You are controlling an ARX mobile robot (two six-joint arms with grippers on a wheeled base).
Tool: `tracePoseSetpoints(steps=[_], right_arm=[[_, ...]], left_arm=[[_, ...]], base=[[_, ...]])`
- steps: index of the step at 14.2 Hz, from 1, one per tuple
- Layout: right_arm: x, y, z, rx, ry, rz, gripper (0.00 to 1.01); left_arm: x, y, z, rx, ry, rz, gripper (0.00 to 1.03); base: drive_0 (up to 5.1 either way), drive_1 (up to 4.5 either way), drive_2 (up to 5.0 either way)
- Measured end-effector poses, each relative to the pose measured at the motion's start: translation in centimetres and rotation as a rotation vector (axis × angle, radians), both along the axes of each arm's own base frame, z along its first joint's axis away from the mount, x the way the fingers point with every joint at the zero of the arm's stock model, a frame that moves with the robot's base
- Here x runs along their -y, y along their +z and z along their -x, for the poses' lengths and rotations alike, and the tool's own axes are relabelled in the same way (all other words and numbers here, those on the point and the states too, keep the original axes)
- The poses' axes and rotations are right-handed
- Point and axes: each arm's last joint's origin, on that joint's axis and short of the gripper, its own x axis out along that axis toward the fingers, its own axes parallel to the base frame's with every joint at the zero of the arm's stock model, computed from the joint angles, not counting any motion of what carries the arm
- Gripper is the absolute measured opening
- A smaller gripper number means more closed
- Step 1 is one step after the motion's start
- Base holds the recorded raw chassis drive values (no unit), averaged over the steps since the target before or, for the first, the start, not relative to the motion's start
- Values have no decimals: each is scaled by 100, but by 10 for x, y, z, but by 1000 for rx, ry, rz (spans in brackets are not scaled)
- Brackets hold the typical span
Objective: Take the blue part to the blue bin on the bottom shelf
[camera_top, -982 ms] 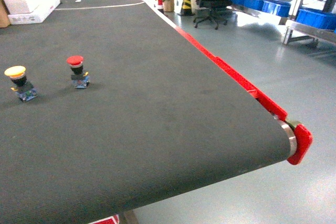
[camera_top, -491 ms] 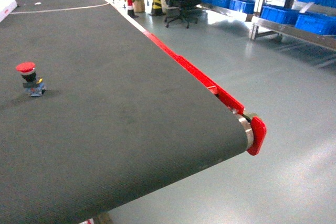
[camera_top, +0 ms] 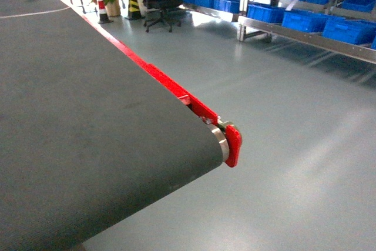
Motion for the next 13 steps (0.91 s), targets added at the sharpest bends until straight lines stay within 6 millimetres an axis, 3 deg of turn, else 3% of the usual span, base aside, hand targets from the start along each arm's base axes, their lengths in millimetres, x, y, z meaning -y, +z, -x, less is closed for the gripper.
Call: tracePoseSetpoints(steps=[13], right_arm=[[0,0,0,0,0,0,98]], left_arm=[[0,0,0,0,0,0,44]], base=[[-159,-159,-159]])
